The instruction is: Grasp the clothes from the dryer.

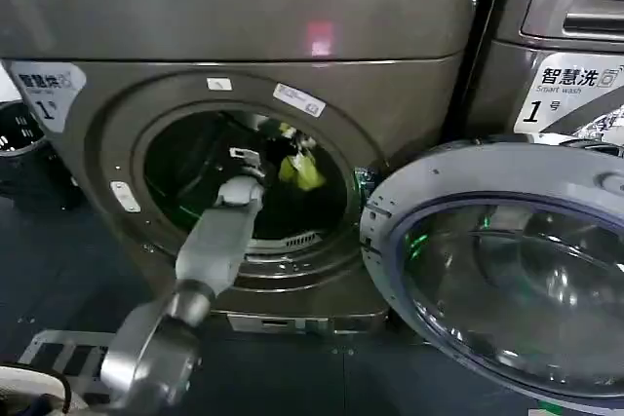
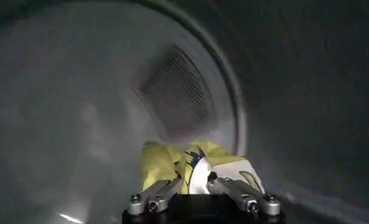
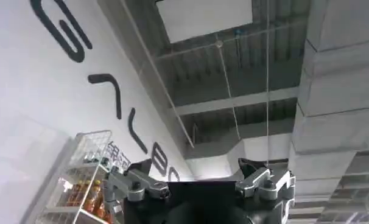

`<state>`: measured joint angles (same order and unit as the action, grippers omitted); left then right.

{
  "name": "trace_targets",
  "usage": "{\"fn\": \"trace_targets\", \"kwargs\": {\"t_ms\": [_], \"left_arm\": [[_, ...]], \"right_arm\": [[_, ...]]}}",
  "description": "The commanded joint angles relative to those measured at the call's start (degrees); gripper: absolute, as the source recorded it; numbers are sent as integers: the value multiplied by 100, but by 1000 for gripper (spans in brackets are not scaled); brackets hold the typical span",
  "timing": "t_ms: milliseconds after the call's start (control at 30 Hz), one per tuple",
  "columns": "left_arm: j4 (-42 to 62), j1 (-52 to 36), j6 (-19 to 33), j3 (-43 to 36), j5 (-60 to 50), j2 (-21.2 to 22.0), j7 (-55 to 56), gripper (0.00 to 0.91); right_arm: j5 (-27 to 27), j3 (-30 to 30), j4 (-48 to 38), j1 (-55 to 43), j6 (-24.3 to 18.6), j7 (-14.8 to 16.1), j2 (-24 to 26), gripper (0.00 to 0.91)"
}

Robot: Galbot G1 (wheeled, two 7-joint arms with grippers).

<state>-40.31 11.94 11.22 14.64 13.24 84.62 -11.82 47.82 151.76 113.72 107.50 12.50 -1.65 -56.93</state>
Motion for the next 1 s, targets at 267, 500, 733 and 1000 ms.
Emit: {"fn": "trace_targets", "kwargs": {"t_ms": [267, 500, 733, 1000], "left_arm": [[-1883, 1210, -288, 525, -300, 37, 1668, 0], [-1894, 1234, -602, 457, -328, 0, 1644, 0], [-1832, 1150, -624, 413, -367, -22, 1616, 0], [-1866, 1144, -649, 381, -332, -52, 1599, 0]], "right_arm": [[60, 165, -63, 148, -106, -24, 17, 907], [62, 223, -84, 200, -123, -7, 27, 907], [53, 245, -65, 160, -59, 33, 24, 907], [31, 364, -123, 220, 31, 24, 40, 907]]}}
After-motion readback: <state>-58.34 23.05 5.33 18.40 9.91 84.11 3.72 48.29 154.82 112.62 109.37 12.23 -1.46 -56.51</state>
